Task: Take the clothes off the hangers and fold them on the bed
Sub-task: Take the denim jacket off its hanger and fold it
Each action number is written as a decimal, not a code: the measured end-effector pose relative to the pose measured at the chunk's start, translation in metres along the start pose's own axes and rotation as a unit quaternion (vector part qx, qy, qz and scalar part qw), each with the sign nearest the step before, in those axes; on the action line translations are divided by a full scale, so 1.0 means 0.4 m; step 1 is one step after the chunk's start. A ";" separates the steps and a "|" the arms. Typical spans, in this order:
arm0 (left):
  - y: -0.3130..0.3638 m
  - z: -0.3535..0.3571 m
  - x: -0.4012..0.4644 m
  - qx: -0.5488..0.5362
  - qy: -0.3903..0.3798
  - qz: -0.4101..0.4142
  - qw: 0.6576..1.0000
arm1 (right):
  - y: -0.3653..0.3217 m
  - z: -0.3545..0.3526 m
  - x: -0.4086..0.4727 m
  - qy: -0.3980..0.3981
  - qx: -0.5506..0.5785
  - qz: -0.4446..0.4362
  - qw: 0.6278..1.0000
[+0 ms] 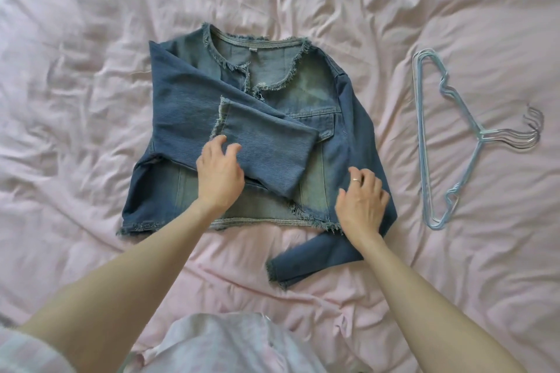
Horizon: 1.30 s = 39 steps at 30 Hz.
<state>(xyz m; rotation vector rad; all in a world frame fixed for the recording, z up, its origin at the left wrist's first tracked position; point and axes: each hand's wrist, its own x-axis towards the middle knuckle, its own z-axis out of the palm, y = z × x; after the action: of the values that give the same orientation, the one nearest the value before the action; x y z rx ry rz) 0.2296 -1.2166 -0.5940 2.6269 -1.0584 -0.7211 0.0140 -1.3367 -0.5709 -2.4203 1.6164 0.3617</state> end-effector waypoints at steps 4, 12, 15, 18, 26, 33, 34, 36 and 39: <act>0.012 0.041 -0.041 0.076 -0.163 0.038 0.983 | 0.107 0.003 -0.019 -0.093 0.032 0.149 0.984; 0.062 0.026 -0.073 0.021 -0.166 0.066 0.984 | 0.185 -0.026 -0.065 -0.118 0.227 0.299 0.919; 0.123 0.031 -0.108 -0.019 -0.209 0.099 0.973 | 0.201 -0.078 -0.055 -0.103 0.313 0.297 0.896; 0.217 0.025 -0.154 -0.050 -0.261 0.156 0.951 | 0.218 -0.117 -0.051 -0.123 0.489 0.302 0.809; 0.390 0.055 -0.236 -0.115 -0.224 0.161 0.954 | 0.168 -0.216 -0.064 -0.177 0.698 0.271 0.640; 0.449 -0.040 -0.212 -0.362 -0.259 0.007 0.896 | 0.190 -0.214 -0.064 -0.060 0.625 0.289 0.722; 0.451 -0.060 -0.207 -0.425 -0.243 -0.049 0.871 | 0.200 -0.199 -0.066 -0.048 0.592 0.304 0.745; 0.447 -0.109 -0.198 -0.544 -0.214 -0.126 0.802 | 0.215 -0.174 -0.079 -0.091 0.572 0.331 0.745; 0.437 -0.180 -0.177 -0.656 -0.185 -0.122 0.722 | 0.200 -0.160 -0.102 -0.229 0.660 0.347 0.626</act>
<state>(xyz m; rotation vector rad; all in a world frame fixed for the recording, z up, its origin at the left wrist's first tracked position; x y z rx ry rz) 0.1199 -1.2912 -0.4421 1.3429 -0.0250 -1.3905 -0.0694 -1.3507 -0.5000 -0.5077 1.5315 -0.1361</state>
